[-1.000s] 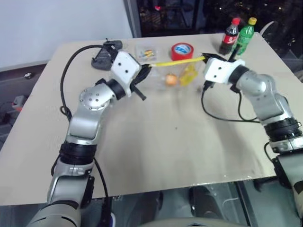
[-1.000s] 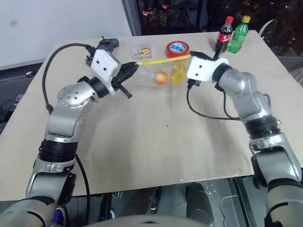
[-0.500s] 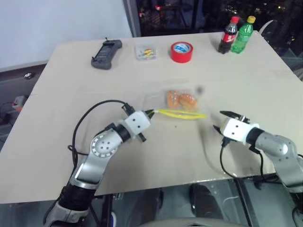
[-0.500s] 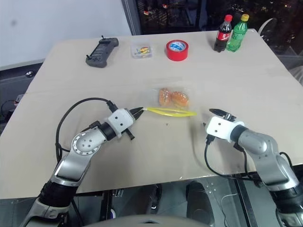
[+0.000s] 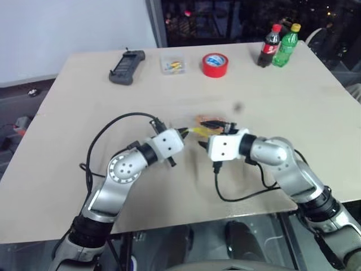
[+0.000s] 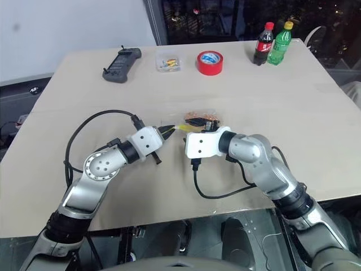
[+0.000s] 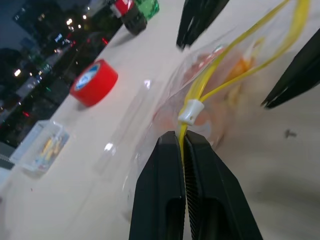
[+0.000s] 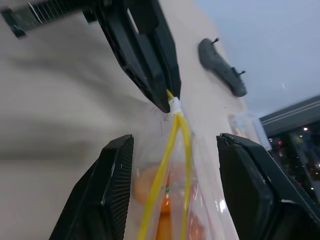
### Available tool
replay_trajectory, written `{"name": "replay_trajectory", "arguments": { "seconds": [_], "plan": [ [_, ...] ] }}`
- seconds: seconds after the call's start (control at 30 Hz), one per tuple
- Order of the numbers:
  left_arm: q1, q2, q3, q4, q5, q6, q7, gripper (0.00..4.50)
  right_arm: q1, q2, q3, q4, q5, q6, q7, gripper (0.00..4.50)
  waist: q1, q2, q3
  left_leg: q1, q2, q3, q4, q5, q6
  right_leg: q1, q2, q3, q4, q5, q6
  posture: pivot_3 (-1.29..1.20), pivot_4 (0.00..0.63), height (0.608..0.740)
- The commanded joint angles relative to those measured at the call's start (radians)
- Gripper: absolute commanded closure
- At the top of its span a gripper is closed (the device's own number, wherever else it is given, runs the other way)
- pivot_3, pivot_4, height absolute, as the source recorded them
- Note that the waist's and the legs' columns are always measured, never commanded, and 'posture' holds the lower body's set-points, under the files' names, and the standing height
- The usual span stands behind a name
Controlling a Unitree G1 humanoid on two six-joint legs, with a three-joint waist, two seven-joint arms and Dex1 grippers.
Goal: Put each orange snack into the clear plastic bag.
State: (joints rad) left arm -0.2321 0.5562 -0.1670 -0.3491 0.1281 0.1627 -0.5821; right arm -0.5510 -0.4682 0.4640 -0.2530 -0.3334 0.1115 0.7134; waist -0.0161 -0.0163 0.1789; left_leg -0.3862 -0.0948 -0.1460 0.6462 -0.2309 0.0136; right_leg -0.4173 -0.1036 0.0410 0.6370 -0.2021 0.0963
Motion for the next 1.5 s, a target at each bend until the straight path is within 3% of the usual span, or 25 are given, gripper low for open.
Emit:
{"name": "replay_trajectory", "arguments": {
  "seconds": [0.03,0.63,0.73,1.5],
  "plan": [
    [-0.003,-0.001,0.007,-0.077,0.005,0.015,-0.001,4.5,-0.038,0.003,0.0,0.017,-0.041,-0.073,-0.021,2.62,0.001,0.0,0.0,0.0,0.0,0.0,-0.001,0.0,0.0,0.0,0.0,0.0,-0.002,0.0,0.0,0.0,0.15,0.74],
    [0.004,-0.02,0.01,-0.12,-0.002,0.097,-0.005,4.5,-0.092,0.072,-0.006,0.123,-0.09,-0.2,-0.031,2.62,0.0,0.0,0.0,0.002,0.001,0.0,-0.009,0.0,0.0,0.0,0.001,0.0,-0.006,0.0,0.0,0.0,0.15,0.74],
    [0.004,-0.022,0.011,-0.121,-0.002,0.104,-0.004,4.5,-0.091,0.072,-0.007,0.125,-0.092,-0.207,-0.029,3.42,-0.001,0.0,0.0,0.002,0.001,0.0,-0.009,0.0,0.0,0.0,0.001,0.0,-0.006,0.0,0.0,0.0,0.15,0.74],
    [0.015,-0.033,0.021,-0.124,-0.003,0.115,0.011,4.5,-0.089,0.069,-0.019,0.14,-0.096,-0.222,-0.028,3.42,-0.001,0.0,0.0,0.002,0.001,0.0,-0.009,0.0,0.0,0.0,0.001,0.0,-0.006,0.0,0.0,0.0,0.15,0.74]
  ]
}}
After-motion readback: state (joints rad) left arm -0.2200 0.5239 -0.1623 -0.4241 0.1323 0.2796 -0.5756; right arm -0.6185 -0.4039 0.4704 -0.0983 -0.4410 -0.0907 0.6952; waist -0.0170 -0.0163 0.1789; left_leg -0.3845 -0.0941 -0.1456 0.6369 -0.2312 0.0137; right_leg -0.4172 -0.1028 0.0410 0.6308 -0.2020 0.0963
